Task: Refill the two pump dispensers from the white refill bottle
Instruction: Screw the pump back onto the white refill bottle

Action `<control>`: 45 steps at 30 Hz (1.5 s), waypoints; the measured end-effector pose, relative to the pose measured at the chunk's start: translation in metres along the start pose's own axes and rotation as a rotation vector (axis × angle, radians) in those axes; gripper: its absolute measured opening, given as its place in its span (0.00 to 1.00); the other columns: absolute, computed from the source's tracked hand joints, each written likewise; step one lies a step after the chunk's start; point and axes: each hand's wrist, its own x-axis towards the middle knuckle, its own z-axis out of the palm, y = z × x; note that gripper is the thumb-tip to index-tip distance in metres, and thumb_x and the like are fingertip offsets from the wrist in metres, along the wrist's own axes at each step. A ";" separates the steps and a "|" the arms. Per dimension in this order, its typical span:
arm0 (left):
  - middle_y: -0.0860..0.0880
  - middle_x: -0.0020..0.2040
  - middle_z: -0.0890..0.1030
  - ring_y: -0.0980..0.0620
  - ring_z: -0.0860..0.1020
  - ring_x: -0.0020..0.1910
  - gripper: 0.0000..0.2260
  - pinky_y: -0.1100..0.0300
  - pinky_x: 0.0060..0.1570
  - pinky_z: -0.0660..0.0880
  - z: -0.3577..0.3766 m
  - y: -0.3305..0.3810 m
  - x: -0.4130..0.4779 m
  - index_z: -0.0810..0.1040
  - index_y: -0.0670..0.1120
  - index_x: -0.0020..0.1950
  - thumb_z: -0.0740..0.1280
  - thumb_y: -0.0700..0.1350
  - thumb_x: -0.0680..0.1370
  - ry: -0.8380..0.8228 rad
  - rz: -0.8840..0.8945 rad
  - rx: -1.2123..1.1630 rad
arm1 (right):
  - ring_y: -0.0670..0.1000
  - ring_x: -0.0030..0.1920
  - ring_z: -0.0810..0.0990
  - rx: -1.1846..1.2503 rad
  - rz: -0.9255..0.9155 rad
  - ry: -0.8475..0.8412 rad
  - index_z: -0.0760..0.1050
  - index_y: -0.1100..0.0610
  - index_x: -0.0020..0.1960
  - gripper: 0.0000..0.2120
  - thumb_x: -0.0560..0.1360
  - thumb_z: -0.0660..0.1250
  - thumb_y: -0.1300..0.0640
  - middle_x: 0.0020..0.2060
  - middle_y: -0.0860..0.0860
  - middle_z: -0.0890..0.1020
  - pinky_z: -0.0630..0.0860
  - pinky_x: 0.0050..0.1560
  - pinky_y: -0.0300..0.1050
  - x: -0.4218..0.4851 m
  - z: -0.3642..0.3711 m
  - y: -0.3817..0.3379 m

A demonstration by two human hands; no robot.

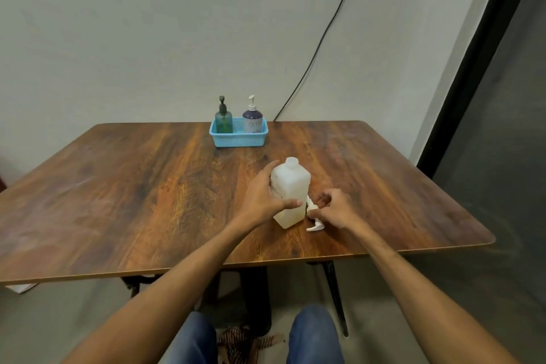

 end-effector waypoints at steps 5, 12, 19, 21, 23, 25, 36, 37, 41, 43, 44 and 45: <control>0.51 0.69 0.76 0.56 0.73 0.61 0.39 0.67 0.52 0.71 0.009 0.000 -0.001 0.68 0.50 0.73 0.81 0.55 0.66 0.103 -0.020 -0.042 | 0.46 0.41 0.76 -0.074 0.008 0.066 0.77 0.57 0.51 0.17 0.67 0.80 0.59 0.43 0.47 0.76 0.71 0.34 0.36 0.001 0.014 -0.001; 0.50 0.67 0.78 0.50 0.78 0.62 0.38 0.54 0.57 0.78 -0.006 -0.009 0.005 0.72 0.49 0.70 0.82 0.55 0.64 0.149 -0.029 -0.023 | 0.52 0.41 0.77 0.119 -0.032 0.193 0.76 0.63 0.47 0.13 0.66 0.76 0.68 0.46 0.59 0.79 0.72 0.27 0.39 0.016 -0.006 -0.010; 0.47 0.69 0.77 0.46 0.76 0.66 0.38 0.45 0.64 0.77 -0.026 -0.014 0.010 0.71 0.48 0.71 0.83 0.50 0.65 0.085 -0.082 -0.072 | 0.50 0.45 0.81 0.132 -0.300 0.331 0.82 0.53 0.45 0.11 0.65 0.78 0.63 0.44 0.49 0.84 0.74 0.41 0.43 0.002 -0.094 -0.090; 0.47 0.70 0.77 0.46 0.76 0.66 0.38 0.46 0.64 0.77 -0.028 -0.014 0.011 0.71 0.48 0.71 0.83 0.50 0.65 0.072 -0.086 -0.082 | 0.54 0.45 0.82 0.103 -0.374 0.323 0.83 0.51 0.45 0.11 0.64 0.77 0.60 0.43 0.49 0.85 0.76 0.42 0.48 -0.005 -0.116 -0.116; 0.47 0.69 0.77 0.47 0.76 0.65 0.38 0.47 0.63 0.77 -0.029 -0.014 0.011 0.71 0.48 0.71 0.83 0.49 0.65 0.065 -0.090 -0.097 | 0.59 0.46 0.82 0.069 -0.447 0.301 0.84 0.50 0.45 0.11 0.63 0.77 0.57 0.42 0.50 0.85 0.79 0.46 0.56 -0.009 -0.132 -0.139; 0.48 0.68 0.77 0.47 0.77 0.65 0.37 0.48 0.63 0.77 -0.029 -0.016 0.011 0.72 0.48 0.71 0.83 0.49 0.65 0.062 -0.089 -0.115 | 0.60 0.43 0.83 0.070 -0.503 0.259 0.84 0.51 0.45 0.11 0.63 0.78 0.57 0.41 0.54 0.84 0.81 0.46 0.58 -0.012 -0.144 -0.159; 0.49 0.67 0.78 0.53 0.75 0.61 0.37 0.55 0.59 0.74 -0.029 -0.020 0.011 0.72 0.48 0.70 0.83 0.48 0.64 0.063 -0.076 -0.137 | 0.53 0.39 0.83 -0.214 -0.593 0.067 0.84 0.53 0.47 0.12 0.65 0.77 0.62 0.41 0.53 0.84 0.81 0.43 0.51 -0.022 -0.148 -0.221; 0.49 0.67 0.78 0.53 0.75 0.61 0.37 0.56 0.59 0.74 -0.030 -0.020 0.011 0.72 0.47 0.70 0.83 0.48 0.65 0.062 -0.072 -0.138 | 0.52 0.38 0.83 -0.230 -0.592 0.059 0.84 0.53 0.47 0.12 0.65 0.77 0.62 0.41 0.53 0.84 0.81 0.42 0.50 -0.021 -0.146 -0.222; 0.49 0.67 0.77 0.54 0.74 0.61 0.36 0.55 0.59 0.74 -0.030 -0.021 0.011 0.72 0.47 0.70 0.83 0.48 0.65 0.065 -0.065 -0.135 | 0.51 0.38 0.82 -0.301 -0.589 -0.008 0.84 0.52 0.46 0.11 0.65 0.77 0.62 0.40 0.52 0.83 0.80 0.39 0.45 -0.018 -0.129 -0.225; 0.49 0.67 0.78 0.53 0.75 0.61 0.36 0.55 0.59 0.74 -0.029 -0.021 0.011 0.73 0.48 0.70 0.83 0.48 0.65 0.067 -0.063 -0.135 | 0.48 0.37 0.80 -0.356 -0.572 -0.045 0.83 0.52 0.46 0.11 0.65 0.77 0.62 0.39 0.49 0.82 0.74 0.36 0.40 -0.013 -0.116 -0.223; 0.49 0.66 0.78 0.53 0.75 0.61 0.36 0.54 0.59 0.74 -0.029 -0.022 0.011 0.73 0.48 0.69 0.83 0.49 0.65 0.070 -0.061 -0.132 | 0.48 0.38 0.79 -0.381 -0.562 -0.066 0.83 0.52 0.47 0.11 0.66 0.77 0.61 0.40 0.49 0.82 0.72 0.36 0.38 -0.010 -0.109 -0.221; 0.49 0.66 0.78 0.53 0.75 0.60 0.36 0.54 0.59 0.75 -0.029 -0.022 0.011 0.73 0.48 0.69 0.83 0.49 0.65 0.071 -0.057 -0.128 | 0.48 0.39 0.79 -0.400 -0.550 -0.085 0.82 0.53 0.48 0.12 0.66 0.77 0.61 0.41 0.49 0.82 0.71 0.36 0.38 -0.007 -0.101 -0.219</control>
